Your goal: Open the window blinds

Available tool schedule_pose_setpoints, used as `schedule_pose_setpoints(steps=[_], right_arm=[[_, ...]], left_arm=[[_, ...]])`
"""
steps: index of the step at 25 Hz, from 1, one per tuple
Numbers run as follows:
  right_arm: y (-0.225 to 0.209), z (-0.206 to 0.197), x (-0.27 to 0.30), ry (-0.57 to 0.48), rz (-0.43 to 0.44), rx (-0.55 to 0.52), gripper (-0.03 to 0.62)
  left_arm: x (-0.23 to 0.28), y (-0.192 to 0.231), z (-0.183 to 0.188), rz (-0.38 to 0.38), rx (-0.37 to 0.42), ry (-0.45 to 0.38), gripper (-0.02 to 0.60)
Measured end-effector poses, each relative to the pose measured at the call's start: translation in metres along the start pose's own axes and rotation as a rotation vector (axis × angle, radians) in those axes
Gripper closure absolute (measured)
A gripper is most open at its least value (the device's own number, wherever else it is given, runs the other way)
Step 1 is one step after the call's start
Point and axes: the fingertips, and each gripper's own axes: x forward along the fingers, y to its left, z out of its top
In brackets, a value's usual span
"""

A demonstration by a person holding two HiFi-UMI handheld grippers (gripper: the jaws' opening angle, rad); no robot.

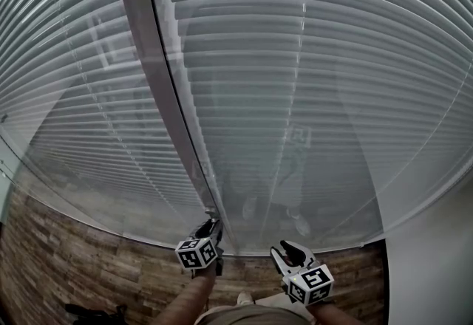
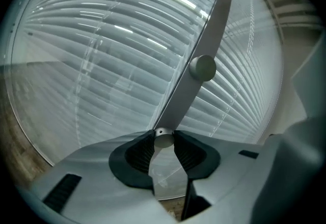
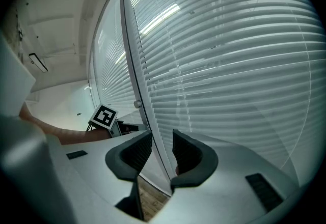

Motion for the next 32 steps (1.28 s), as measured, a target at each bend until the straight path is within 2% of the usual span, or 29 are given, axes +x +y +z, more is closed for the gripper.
schedule_pose_setpoints(steps=[4, 10, 21, 32], right_arm=[[-0.0012, -0.0024, 0.0018, 0.001, 0.001, -0.008, 0.473], [0.0009, 0.0011, 0.0022, -0.005, 0.010, -0.003, 0.473], [0.0015, -0.0017, 0.0048, 0.003, 0.012, -0.016, 0.473], [0.0019, -0.0075, 0.0050, 0.027, 0.007, -0.028, 0.473]], left_arm=[[0.0013, 0.0020, -0.0002, -0.022, -0.058, -0.005, 0.446], [0.0019, 0.0035, -0.0011, -0.077, -0.186, -0.018, 0.446], [0.0033, 0.0045, 0.0012, -0.163, -0.353, -0.048, 0.446], [0.0026, 0.0067, 0.0004, -0.259, -0.576, -0.079, 0.446]])
